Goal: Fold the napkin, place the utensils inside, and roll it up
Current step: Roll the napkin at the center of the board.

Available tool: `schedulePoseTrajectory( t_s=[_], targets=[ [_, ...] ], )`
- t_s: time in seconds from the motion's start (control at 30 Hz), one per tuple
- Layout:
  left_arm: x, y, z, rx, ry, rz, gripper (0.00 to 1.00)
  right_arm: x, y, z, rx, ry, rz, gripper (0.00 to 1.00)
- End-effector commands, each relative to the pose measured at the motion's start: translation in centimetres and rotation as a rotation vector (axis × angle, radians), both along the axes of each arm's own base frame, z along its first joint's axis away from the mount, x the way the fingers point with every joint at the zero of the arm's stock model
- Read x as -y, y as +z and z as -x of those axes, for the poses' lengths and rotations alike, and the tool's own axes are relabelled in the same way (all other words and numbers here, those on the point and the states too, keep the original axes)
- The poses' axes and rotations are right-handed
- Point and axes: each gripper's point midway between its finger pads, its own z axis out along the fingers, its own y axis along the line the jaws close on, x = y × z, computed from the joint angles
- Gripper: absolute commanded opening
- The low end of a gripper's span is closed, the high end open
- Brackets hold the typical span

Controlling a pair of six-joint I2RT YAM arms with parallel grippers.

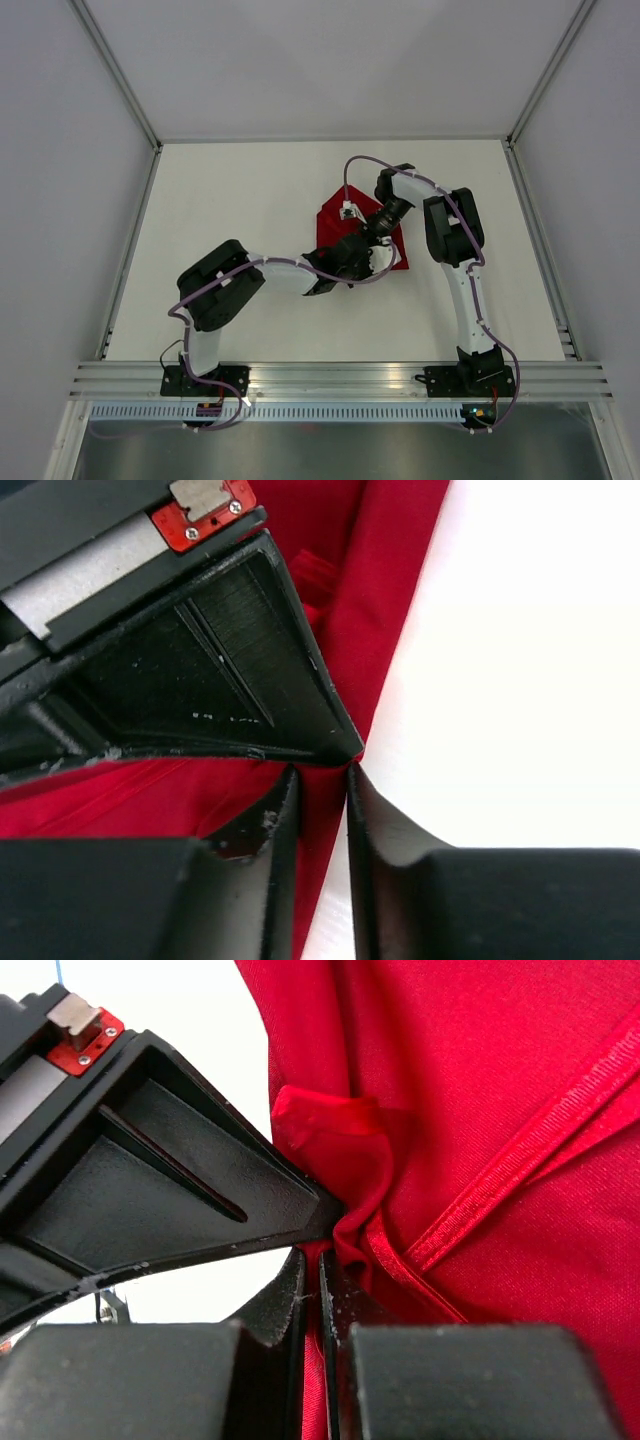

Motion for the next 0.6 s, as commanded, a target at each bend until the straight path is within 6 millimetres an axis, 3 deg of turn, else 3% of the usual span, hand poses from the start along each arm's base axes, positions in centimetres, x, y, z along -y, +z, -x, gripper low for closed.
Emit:
schedulePoseTrajectory(
  t_s=[0.0, 0.23, 0.37, 0.57],
  targets=[
    [-2.1, -5.9, 3.5, -0.292, -0.030, -0.085, 0.22, 0.8, -3.4, 0.2, 0.025, 0.084, 0.050, 0.09],
    [-2.1, -5.5, 4.3, -0.460, -0.066, -0.041, 0.11, 0.5, -2.8, -0.1, 0.032, 0.068, 0.038, 0.15],
    [-2.5, -5.3, 4.6, -0.562, -0.075, -0.017, 0.07, 0.2, -1.2, -1.0, 0.059, 0.031, 0.008, 0.34],
    [-2.4, -5.8, 5.5, -0.708, -0.093, -0.016, 0.03, -0.1, 1.5, -2.8, 0.113, -0.047, -0.046, 0.51]
  ],
)
